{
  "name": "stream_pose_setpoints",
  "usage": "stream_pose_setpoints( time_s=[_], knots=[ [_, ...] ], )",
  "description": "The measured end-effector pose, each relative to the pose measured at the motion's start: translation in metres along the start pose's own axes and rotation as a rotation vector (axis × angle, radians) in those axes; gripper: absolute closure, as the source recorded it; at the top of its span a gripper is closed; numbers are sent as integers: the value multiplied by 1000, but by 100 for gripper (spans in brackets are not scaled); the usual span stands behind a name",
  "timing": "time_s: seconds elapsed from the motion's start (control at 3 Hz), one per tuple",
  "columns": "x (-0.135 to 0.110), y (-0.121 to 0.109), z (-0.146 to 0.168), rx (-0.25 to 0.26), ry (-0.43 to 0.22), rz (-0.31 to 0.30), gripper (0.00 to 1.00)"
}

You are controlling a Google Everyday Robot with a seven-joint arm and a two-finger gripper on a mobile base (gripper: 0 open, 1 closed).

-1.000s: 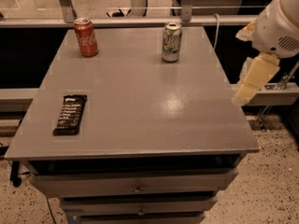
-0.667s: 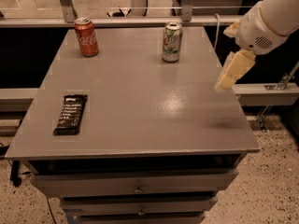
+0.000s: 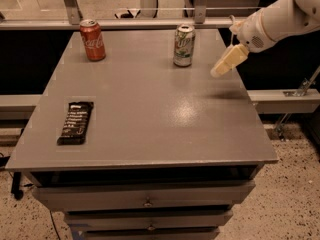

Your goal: Pick 7up can

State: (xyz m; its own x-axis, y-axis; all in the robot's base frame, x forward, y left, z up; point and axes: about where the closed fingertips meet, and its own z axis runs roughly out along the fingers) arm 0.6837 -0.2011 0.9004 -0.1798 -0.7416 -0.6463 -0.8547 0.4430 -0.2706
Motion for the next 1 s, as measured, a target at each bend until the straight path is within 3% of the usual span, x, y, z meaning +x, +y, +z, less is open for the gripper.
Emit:
stream_pose_setpoints(
  time_s=[0.33,0.67,1.0],
  knots=[
    [-16,-24,32,-15,-150,86,0],
    [-35,-35,57,-47,-290,163,0],
    [-56,-37,74,-81,-405,200,0]
  ],
)
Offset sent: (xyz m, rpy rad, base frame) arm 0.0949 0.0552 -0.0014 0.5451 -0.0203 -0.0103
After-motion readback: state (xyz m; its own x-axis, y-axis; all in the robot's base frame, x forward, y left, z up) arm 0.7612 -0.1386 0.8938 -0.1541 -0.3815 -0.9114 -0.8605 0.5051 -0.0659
